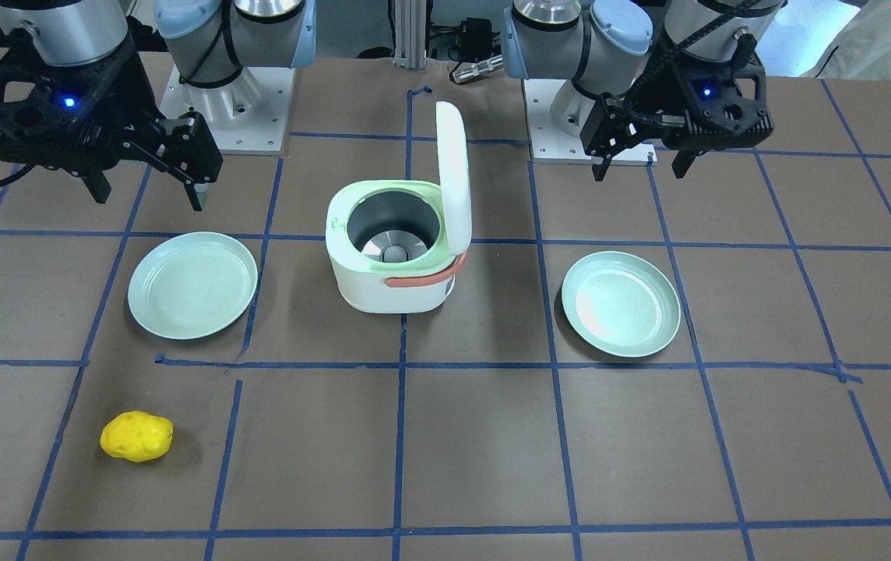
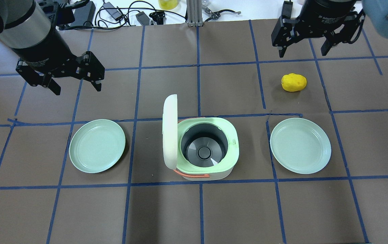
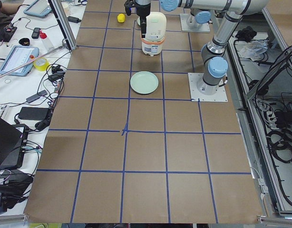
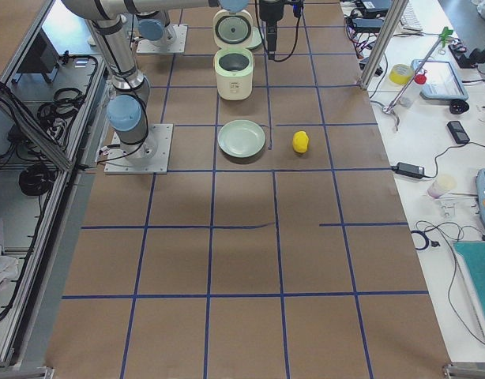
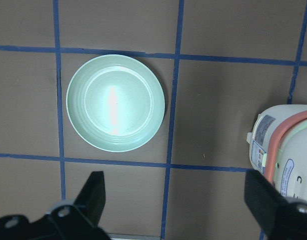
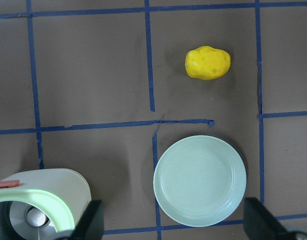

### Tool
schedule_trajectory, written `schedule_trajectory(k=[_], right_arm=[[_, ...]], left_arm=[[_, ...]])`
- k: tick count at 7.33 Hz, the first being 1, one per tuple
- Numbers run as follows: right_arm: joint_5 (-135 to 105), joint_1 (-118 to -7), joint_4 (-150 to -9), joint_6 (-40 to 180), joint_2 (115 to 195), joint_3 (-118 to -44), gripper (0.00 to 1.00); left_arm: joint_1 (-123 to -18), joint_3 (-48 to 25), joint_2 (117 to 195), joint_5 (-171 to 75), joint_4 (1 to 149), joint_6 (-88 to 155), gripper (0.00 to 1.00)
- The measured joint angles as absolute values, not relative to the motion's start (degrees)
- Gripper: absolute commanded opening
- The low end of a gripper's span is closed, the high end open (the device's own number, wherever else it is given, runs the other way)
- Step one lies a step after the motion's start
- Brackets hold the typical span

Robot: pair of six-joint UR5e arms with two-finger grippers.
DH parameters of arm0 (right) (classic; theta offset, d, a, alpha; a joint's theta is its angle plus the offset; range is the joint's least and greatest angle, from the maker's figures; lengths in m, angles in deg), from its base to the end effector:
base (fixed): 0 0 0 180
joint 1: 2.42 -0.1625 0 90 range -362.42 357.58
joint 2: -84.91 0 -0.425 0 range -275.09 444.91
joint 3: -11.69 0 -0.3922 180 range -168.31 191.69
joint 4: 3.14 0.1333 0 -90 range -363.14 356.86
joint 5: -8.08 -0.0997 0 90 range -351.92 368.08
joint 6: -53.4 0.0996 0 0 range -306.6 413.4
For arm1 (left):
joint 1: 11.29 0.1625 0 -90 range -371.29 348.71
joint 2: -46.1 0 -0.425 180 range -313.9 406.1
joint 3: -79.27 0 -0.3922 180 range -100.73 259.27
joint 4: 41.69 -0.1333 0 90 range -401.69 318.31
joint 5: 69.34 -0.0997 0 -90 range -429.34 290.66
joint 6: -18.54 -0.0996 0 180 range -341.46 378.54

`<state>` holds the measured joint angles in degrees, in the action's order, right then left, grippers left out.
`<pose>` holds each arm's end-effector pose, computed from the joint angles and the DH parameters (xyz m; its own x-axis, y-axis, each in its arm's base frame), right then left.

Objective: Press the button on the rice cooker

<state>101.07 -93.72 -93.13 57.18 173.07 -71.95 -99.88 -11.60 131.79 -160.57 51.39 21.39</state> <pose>0.1397 -0.5088 0.5269 -0.9978 0.0472 0.0467 0.0433 0.9957 -0.0819 -0.1198 -0.4630 0.5109 -0.9970 -0.0744 -0.0211 -0.0743 0.9972 -0.0073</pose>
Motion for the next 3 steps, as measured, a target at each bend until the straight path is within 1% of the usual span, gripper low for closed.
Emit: schedule_trajectory(k=[3], right_arm=[[100.78,-93.81,-92.84,57.20,173.07,-72.07,1.00]], left_arm=[[-99.88,-11.60,131.80,-160.57,51.39,21.37,1.00]])
